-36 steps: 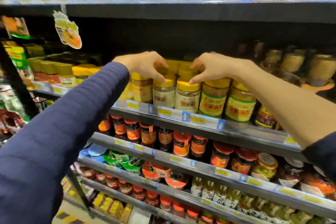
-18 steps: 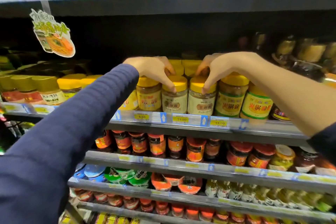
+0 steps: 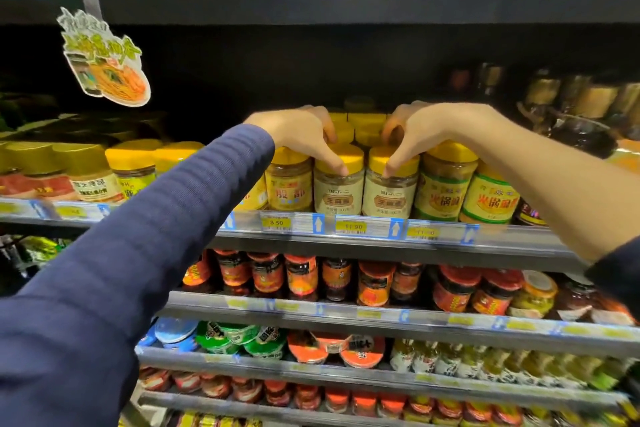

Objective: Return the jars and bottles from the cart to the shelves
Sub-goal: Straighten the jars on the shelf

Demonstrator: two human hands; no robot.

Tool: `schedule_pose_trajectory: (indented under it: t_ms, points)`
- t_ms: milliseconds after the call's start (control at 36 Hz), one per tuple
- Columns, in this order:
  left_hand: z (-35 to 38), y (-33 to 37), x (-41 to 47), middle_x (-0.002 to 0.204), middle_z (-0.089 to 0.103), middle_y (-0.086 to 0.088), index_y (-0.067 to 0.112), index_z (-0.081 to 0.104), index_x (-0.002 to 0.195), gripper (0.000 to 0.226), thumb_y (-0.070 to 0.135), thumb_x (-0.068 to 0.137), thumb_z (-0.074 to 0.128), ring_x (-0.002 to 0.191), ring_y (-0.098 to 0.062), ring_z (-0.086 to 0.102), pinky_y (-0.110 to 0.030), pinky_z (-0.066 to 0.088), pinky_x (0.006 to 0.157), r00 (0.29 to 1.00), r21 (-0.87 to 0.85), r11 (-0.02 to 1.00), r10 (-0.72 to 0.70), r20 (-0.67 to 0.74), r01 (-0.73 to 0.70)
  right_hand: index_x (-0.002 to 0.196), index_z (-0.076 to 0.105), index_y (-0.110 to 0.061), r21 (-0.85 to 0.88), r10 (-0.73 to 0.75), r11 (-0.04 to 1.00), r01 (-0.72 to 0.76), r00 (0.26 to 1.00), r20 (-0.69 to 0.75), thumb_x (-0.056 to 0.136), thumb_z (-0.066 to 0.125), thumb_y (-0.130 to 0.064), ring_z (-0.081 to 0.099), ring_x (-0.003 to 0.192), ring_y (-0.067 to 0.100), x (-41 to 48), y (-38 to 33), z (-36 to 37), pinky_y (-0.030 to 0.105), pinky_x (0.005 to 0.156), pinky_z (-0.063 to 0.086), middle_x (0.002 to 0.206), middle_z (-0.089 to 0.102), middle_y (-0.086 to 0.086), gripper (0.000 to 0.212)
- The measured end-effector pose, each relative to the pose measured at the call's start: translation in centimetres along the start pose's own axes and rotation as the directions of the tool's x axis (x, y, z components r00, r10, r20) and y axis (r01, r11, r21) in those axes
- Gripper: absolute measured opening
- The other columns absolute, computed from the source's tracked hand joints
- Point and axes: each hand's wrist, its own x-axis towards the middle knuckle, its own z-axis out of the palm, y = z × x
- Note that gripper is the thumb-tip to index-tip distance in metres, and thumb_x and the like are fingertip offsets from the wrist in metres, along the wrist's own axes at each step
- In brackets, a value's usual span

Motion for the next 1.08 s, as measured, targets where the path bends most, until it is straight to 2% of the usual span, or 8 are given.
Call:
schedule_pose_trajectory:
  t_ms: [83, 222, 278, 361, 444, 556, 778, 1083]
  points:
    - [0.2, 0.0, -0.3, 0.112, 0.047, 0.004, 0.020, 0.051, 0.127, 0.088, 0.073, 0.058, 0.066, 0.101, -0.015, 0.048, -0.032, 0.048, 0.086, 1.000, -0.014, 1.000, 0.019, -0.011, -0.019, 0.134, 0.043, -0.022, -0.014, -0.019, 1.000, 0.019, 1.000, 0.003, 0.064, 0.073, -0.058, 0.049, 0.116, 0.028, -0.1, -0.1, 0.2, 0.035, 0.085, 0.046, 0.134, 0.045, 0.007, 0.084]
    - [-0.6, -0.6, -1.9, 0.126, 0.051, 0.004, 0.025, 0.047, 0.132, 0.108, 0.087, 0.044, 0.054, 0.111, -0.015, 0.051, -0.036, 0.047, 0.096, 0.999, -0.084, 0.996, 0.025, -0.027, -0.027, 0.135, 0.045, -0.022, -0.030, -0.030, 0.999, 0.031, 0.999, 0.024, 0.060, 0.067, -0.067, 0.046, 0.123, 0.028, -1.1, -0.6, -0.4, 0.039, 0.096, 0.046, 0.140, 0.042, 0.005, 0.090]
    - [-1.6, -1.8, -2.9, 0.130, 0.052, 0.006, 0.031, 0.047, 0.131, 0.101, 0.087, 0.047, 0.055, 0.116, -0.017, 0.052, -0.039, 0.047, 0.099, 0.998, -0.122, 0.992, 0.018, -0.068, -0.027, 0.133, 0.047, -0.023, 0.017, -0.067, 0.998, 0.067, 0.997, -0.036, 0.058, 0.063, -0.071, 0.048, 0.121, 0.027, -1.6, -1.2, -1.1, 0.036, 0.094, 0.046, 0.139, 0.045, 0.004, 0.091]
    - [-3.3, -4.2, -5.1, 0.128, 0.057, 0.006, 0.035, 0.052, 0.126, 0.101, 0.090, 0.042, 0.053, 0.116, -0.016, 0.055, -0.043, 0.046, 0.100, 0.996, -0.160, 0.987, -0.022, -0.086, 0.008, 0.131, 0.050, -0.022, 0.140, -0.144, 0.976, 0.165, 0.978, -0.149, 0.070, 0.064, -0.060, 0.051, 0.117, 0.024, -1.7, -3.0, -2.3, 0.029, 0.088, 0.044, 0.134, 0.051, 0.003, 0.073]
    - [-4.1, -6.8, -7.2, 0.126, 0.060, 0.000, 0.027, 0.053, 0.128, 0.093, 0.077, 0.050, 0.060, 0.116, -0.017, 0.056, -0.041, 0.044, 0.103, 0.994, -0.193, 0.979, -0.086, -0.073, 0.071, 0.131, 0.050, -0.023, 0.169, -0.213, 0.955, 0.243, 0.961, -0.177, 0.075, 0.064, -0.056, 0.054, 0.113, 0.020, -0.8, -5.7, -2.7, 0.027, 0.088, 0.045, 0.129, 0.056, 0.002, 0.066]
    - [-3.6, -10.1, -8.9, 0.133, 0.056, -0.007, 0.017, 0.049, 0.133, 0.070, 0.047, 0.073, 0.071, 0.119, -0.018, 0.053, -0.034, 0.042, 0.103, 0.987, -0.239, 0.962, -0.151, -0.052, 0.134, 0.137, 0.043, -0.025, 0.166, -0.258, 0.945, 0.283, 0.953, -0.158, 0.078, 0.064, -0.053, 0.047, 0.123, 0.024, 1.1, -9.5, -2.1, 0.033, 0.096, 0.044, 0.139, 0.046, 0.003, 0.068]
    - [-1.4, -11.8, -8.5, 0.143, 0.046, -0.004, 0.016, 0.040, 0.140, 0.079, 0.044, 0.074, 0.073, 0.127, -0.020, 0.047, -0.029, 0.040, 0.104, 0.988, -0.256, 0.957, -0.150, -0.024, 0.139, 0.143, 0.033, -0.025, 0.075, -0.215, 0.972, 0.221, 0.973, -0.078, 0.076, 0.065, -0.054, 0.041, 0.129, 0.028, 4.1, -12.2, -1.0, 0.037, 0.095, 0.041, 0.147, 0.036, 0.004, 0.080]
    - [-0.8, -12.7, -7.7, 0.133, 0.050, -0.006, 0.017, 0.049, 0.134, 0.081, 0.057, 0.066, 0.072, 0.115, -0.023, 0.052, -0.036, 0.048, 0.093, 0.985, -0.157, 0.980, -0.137, -0.101, 0.121, 0.136, 0.044, -0.019, 0.123, -0.211, 0.968, 0.219, 0.975, -0.073, 0.072, 0.069, -0.054, 0.051, 0.120, 0.027, 4.9, -12.5, -0.5, 0.035, 0.090, 0.047, 0.135, 0.051, 0.007, 0.077]
